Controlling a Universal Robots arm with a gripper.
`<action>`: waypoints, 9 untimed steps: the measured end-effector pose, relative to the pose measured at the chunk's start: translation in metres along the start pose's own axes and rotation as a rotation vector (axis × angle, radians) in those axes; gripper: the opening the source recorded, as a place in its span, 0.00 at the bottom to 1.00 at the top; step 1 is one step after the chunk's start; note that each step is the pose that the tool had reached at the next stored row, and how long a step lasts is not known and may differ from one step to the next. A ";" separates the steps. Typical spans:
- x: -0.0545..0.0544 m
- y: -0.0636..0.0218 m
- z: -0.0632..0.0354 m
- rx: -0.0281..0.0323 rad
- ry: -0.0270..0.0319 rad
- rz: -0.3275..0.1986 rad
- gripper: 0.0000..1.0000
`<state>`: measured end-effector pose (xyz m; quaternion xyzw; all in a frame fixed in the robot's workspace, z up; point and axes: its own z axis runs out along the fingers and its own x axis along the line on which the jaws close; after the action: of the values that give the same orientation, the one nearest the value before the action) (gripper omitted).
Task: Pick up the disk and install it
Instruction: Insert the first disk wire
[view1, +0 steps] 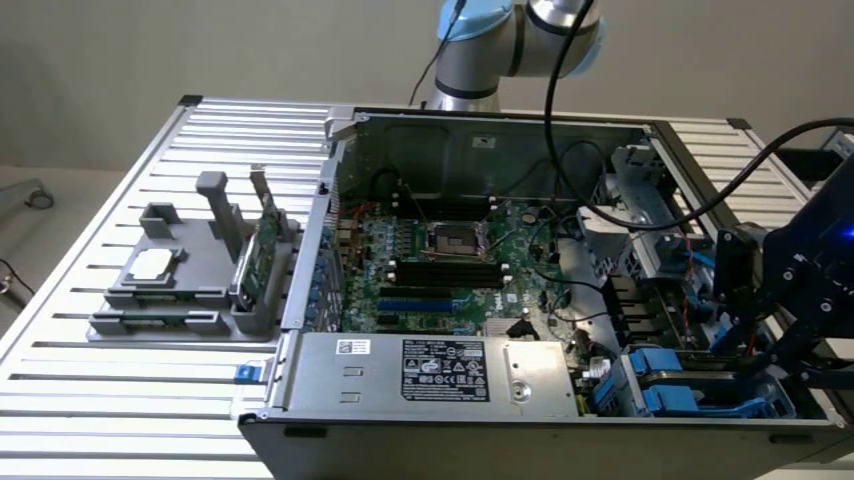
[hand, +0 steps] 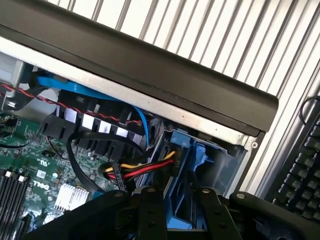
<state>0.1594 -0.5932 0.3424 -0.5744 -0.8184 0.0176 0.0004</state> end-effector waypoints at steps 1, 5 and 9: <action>0.000 0.0000 0.0004 -0.0003 0.0016 0.010 0.31; 0.000 0.0000 0.0018 -0.0006 0.0054 0.045 0.31; -0.001 0.0003 0.0024 -0.0006 0.0071 0.066 0.31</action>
<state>0.1600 -0.5943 0.3400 -0.6011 -0.7990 0.0154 0.0025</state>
